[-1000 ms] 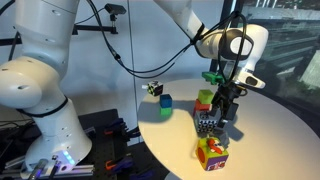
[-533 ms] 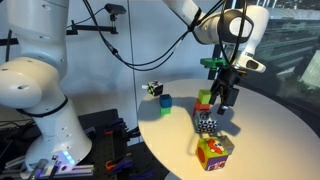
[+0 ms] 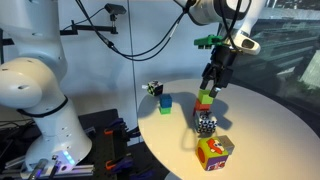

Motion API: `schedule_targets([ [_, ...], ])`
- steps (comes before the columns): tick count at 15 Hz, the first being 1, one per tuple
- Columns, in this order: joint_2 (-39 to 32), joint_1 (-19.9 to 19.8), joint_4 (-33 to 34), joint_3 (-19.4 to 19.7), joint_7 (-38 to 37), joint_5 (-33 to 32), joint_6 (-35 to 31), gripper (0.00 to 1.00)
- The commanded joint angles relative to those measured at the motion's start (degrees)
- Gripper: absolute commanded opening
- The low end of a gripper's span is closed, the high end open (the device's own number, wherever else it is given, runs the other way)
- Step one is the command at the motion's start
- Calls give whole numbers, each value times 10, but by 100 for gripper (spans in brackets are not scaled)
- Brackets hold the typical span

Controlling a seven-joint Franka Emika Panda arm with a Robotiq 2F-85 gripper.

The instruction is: Pick up the gray block and put it on the table

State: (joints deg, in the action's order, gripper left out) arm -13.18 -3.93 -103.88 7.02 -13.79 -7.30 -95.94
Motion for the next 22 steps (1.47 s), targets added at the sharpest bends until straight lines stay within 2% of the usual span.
schedule_targets([
  [1,59,2,-26,-11,33,-3,32,100],
  [12,257,3,-114,-31,131,15,19,100],
  [22,364,-1,-157,-28,120,37,26,100],
])
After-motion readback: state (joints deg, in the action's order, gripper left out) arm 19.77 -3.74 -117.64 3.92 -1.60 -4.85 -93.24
